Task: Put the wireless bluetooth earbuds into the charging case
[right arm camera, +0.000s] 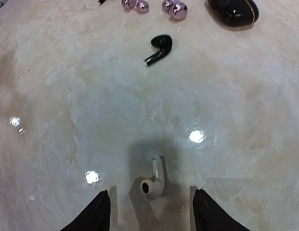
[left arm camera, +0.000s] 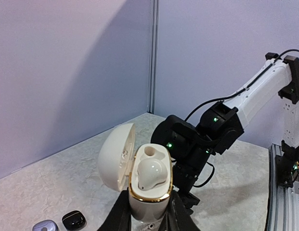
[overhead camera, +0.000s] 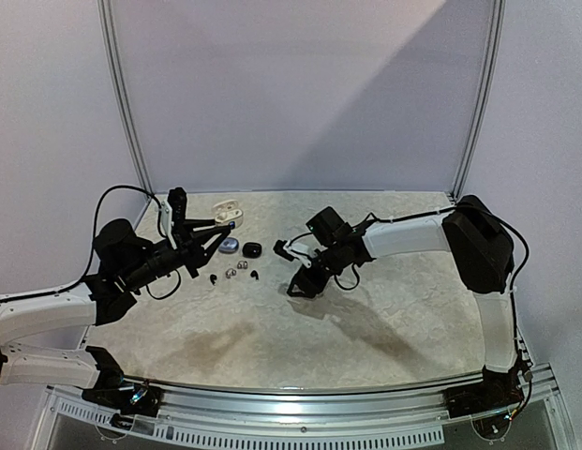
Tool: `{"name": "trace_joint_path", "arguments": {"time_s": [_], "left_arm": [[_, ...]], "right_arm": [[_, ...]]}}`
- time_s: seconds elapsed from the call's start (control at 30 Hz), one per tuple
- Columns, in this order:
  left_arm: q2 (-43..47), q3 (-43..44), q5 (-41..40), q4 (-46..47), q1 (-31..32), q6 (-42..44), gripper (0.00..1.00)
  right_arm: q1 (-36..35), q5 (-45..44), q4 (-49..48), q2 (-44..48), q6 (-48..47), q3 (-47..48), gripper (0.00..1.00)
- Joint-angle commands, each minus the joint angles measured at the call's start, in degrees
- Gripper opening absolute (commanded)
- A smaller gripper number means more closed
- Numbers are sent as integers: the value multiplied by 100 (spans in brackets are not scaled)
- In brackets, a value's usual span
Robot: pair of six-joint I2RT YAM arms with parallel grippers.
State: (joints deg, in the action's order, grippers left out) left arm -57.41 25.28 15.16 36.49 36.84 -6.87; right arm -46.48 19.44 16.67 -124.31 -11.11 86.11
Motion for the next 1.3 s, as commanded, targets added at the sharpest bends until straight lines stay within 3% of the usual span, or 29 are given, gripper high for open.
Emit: {"name": "trace_joint_path", "arguments": {"time_s": [0.0, 0.5, 0.8, 1.1, 1.27], "left_arm": [[-49, 4, 52, -37, -54, 68, 0], [-96, 54, 101, -55, -54, 107, 0], [-104, 53, 108, -63, -54, 101, 0], [-113, 68, 101, -106, -54, 134, 0], [-114, 96, 101, -124, -54, 168, 0]], "right_arm": [[6, 102, -308, 336, -254, -223, 63], [-4, 114, -120, -213, -406, 205, 45], [-76, 212, -5, -407, -491, 288, 43], [-80, 214, 221, -495, -722, 334, 18], [-80, 536, 846, -439, -1288, 357, 13]]}}
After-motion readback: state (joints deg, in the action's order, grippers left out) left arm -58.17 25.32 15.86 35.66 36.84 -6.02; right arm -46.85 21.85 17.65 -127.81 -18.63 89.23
